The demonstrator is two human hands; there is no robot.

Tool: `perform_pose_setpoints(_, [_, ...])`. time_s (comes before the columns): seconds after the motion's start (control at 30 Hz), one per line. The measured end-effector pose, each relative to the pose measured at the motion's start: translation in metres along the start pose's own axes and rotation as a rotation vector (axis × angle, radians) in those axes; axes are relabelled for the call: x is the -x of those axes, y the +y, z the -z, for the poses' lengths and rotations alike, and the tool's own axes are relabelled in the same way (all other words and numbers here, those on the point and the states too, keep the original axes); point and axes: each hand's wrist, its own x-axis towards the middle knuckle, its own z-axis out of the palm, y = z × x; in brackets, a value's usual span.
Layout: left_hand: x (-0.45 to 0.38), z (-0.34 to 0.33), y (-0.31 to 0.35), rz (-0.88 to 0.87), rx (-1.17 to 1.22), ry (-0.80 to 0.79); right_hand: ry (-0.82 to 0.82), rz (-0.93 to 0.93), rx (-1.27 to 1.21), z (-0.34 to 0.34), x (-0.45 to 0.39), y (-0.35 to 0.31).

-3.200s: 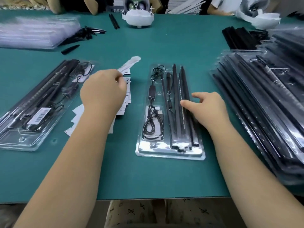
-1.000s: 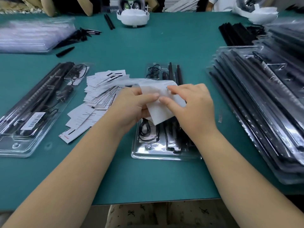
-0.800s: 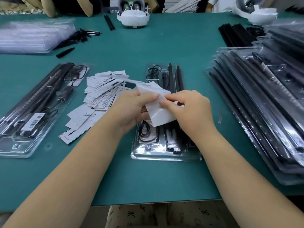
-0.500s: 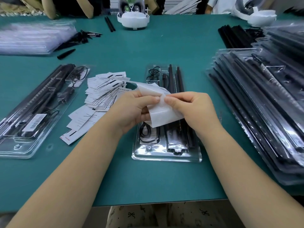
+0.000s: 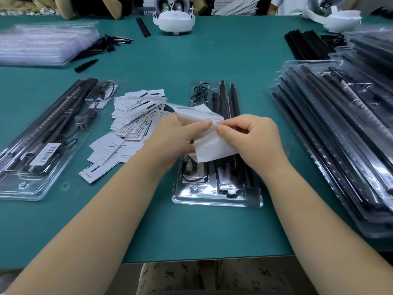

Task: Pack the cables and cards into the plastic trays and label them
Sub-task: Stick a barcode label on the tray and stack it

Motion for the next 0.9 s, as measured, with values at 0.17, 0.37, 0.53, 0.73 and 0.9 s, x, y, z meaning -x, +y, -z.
perform_pose_setpoints(0.17, [0.0010, 0.0005, 0.0021, -0.043, -0.006, -0.015, -0.003, -0.068, -0.127, 0.0034, -0.0022, -0.0013])
perform_pose_setpoints(0.37, [0.0015, -0.0022, 0.0037, -0.039, -0.005, 0.022, 0.052, 0.024, 0.016, 0.0001, 0.0007, -0.0015])
perform_pose_setpoints(0.53, [0.0027, -0.0023, 0.0033, -0.033, -0.046, -0.003, 0.082, 0.129, 0.215, -0.0029, 0.0020, -0.0004])
perform_pose_setpoints(0.73, [0.0035, -0.0007, 0.0037, -0.003, -0.069, -0.014, 0.108, 0.191, 0.266, -0.0010, 0.0029, -0.0010])
perform_pose_setpoints(0.9, [0.0049, -0.0013, 0.0073, 0.007, -0.066, -0.004, 0.153, 0.134, 0.234, -0.0007, 0.0020, -0.0025])
